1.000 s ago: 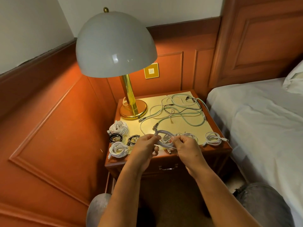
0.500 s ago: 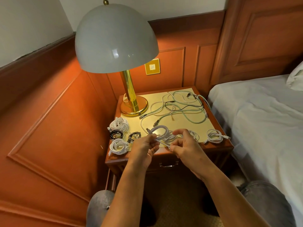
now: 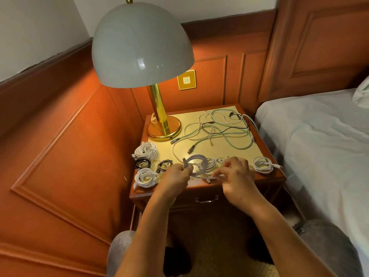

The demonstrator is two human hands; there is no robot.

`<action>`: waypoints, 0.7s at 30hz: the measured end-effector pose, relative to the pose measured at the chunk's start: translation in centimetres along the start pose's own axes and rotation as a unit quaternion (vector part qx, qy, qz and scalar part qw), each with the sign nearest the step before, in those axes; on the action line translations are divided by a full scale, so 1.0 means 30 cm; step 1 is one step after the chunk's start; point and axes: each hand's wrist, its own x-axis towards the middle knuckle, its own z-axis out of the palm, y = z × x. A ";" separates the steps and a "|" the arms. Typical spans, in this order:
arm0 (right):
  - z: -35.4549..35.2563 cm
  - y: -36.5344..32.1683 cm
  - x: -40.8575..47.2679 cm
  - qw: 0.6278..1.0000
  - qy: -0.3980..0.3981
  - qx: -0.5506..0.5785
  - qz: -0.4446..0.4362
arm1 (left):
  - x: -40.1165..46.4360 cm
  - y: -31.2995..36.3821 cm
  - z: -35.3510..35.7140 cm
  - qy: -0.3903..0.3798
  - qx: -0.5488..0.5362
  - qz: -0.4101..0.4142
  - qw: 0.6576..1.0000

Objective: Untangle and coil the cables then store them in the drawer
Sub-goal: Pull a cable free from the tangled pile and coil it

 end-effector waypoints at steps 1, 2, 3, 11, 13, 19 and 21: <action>0.010 0.002 0.005 0.999 0.027 -0.023 0.005 | -0.001 0.002 0.003 -0.005 0.018 0.001 1.000; 0.022 0.002 0.008 0.998 0.055 -0.012 0.006 | -0.003 0.004 0.006 -0.010 0.025 0.001 1.000; 0.031 0.000 0.007 0.997 0.079 0.025 0.004 | -0.006 0.007 0.010 -0.016 0.023 0.001 1.000; 0.096 -0.038 0.007 0.810 0.071 0.542 0.214 | -0.016 0.002 0.061 0.005 -0.099 -0.012 0.995; 0.102 -0.043 0.012 0.767 0.087 0.590 0.235 | -0.021 0.002 0.077 0.005 -0.161 -0.029 0.986; 0.110 -0.036 0.028 0.753 0.112 0.592 0.263 | -0.026 -0.014 0.102 0.011 -0.235 -0.033 0.971; 0.121 -0.033 0.030 0.729 0.110 0.615 0.280 | -0.025 -0.020 0.109 0.018 -0.245 -0.029 0.969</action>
